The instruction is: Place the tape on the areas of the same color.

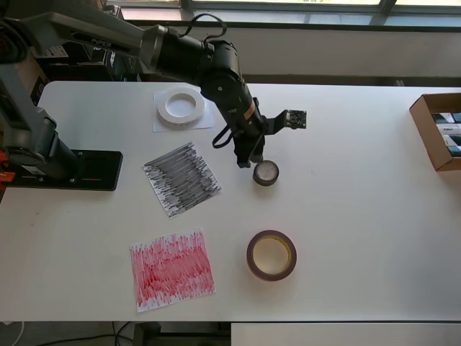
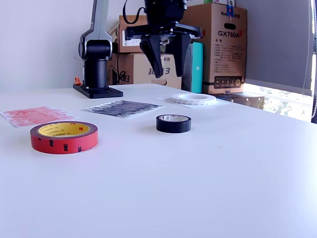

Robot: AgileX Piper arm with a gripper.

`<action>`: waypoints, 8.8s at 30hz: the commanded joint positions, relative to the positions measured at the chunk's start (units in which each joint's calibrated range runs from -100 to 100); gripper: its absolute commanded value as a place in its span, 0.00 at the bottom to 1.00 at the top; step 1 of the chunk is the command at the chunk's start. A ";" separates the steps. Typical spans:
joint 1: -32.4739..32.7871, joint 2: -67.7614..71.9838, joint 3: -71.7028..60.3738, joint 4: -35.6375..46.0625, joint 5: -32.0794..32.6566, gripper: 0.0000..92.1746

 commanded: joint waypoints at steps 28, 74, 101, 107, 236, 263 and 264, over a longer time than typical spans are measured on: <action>-5.74 9.47 -2.67 0.62 -0.69 0.56; -2.90 15.27 -9.67 1.38 -0.28 0.56; -3.06 17.79 -9.12 1.38 -0.36 0.56; -3.37 17.79 -9.21 1.38 -0.44 0.56; -4.56 -21.78 45.04 -17.20 -15.26 0.00; -4.16 -21.68 45.49 -17.03 -15.43 0.27; -4.16 -21.68 45.67 -17.03 -15.51 0.28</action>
